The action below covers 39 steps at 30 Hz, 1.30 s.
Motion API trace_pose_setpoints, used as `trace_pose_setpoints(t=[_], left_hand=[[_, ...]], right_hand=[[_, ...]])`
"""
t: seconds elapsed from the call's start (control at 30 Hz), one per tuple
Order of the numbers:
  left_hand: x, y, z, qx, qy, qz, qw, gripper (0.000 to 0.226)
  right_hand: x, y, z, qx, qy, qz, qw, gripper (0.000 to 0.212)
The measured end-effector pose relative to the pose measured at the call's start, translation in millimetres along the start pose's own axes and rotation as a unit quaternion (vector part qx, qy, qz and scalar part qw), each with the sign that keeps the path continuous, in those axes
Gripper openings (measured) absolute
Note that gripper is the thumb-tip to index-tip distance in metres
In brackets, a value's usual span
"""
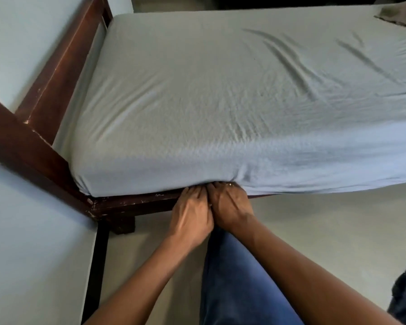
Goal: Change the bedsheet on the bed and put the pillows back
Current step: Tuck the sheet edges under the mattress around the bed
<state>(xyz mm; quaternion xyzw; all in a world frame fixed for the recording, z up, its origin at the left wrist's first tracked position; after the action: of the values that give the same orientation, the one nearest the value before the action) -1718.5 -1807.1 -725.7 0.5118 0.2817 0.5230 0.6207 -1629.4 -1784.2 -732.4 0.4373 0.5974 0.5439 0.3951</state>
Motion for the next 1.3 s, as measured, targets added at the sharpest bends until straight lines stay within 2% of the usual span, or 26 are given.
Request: trace_pose_setpoints(t=[0.1, 0.2, 0.3, 0.37, 0.43, 0.53, 0.63, 0.73, 0.83, 0.97, 1.07, 1.17, 1.3], left_hand=[[3, -27, -4, 0.065, 0.016, -0.082, 0.994, 0.073], [1, -30, 3, 0.09, 0.025, -0.114, 0.989, 0.074], [4, -15, 15, 0.058, 0.05, -0.088, 0.993, 0.064], [5, -10, 33, 0.023, 0.022, -0.072, 0.997, 0.06], [12, -17, 53, 0.007, -0.018, -0.093, 0.995, 0.068], [26, -32, 60, 0.049, -0.007, -0.113, 0.992, 0.078], [32, -50, 61, 0.088, -0.015, -0.159, 0.983, 0.077], [31, -47, 66, 0.1, 0.008, -0.17, 0.98, 0.077], [31, -37, 81, 0.056, -0.018, -0.126, 0.99, 0.062], [45, -55, 108, 0.021, -0.101, -0.156, 0.982, 0.075], [58, -73, 111, 0.039, -0.094, -0.158, 0.982, 0.081], [54, -76, 114, 0.051, -0.068, -0.167, 0.982, 0.082], [52, -66, 131, 0.003, -0.062, -0.152, 0.986, 0.067]], right_hand=[[-35, -6, 25, 0.03, 0.039, 0.017, 0.999, 0.073], [-44, -12, 54, 0.006, 0.019, -0.005, 1.0, 0.084], [-15, -11, 63, 0.014, -0.005, -0.018, 1.0, 0.072], [-5, -15, 63, 0.031, -0.007, -0.03, 0.999, 0.063], [-11, -19, 65, 0.048, 0.022, -0.033, 0.998, 0.069], [-35, -5, 74, 0.106, 0.05, 0.002, 0.993, 0.075], [-60, 10, 99, 0.097, 0.001, 0.076, 0.992, 0.067], [-55, 1, 128, 0.029, -0.053, 0.04, 0.997, 0.065], [-37, -6, 135, 0.039, -0.083, 0.008, 0.996, 0.051], [-43, -9, 133, 0.06, -0.046, 0.013, 0.997, 0.071], [-66, 4, 148, 0.079, -0.036, 0.063, 0.994, 0.074], [-77, 2, 169, 0.018, -0.061, 0.039, 0.997, 0.075], [-41, -3, 183, -0.001, -0.122, 0.001, 0.993, 0.047]])
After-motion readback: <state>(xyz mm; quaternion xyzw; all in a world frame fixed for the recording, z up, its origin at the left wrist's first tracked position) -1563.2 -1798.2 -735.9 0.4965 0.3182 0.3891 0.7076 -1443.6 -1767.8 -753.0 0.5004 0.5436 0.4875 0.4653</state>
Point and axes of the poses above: each hand's wrist, its own x-axis towards the middle knuckle, its own y-axis out of the back of the hand, z = x × y, the point moved 7 cm from there along x, towards the middle knuckle, and after that the axes turned 1 degree about -y, right-handed, at the moved point
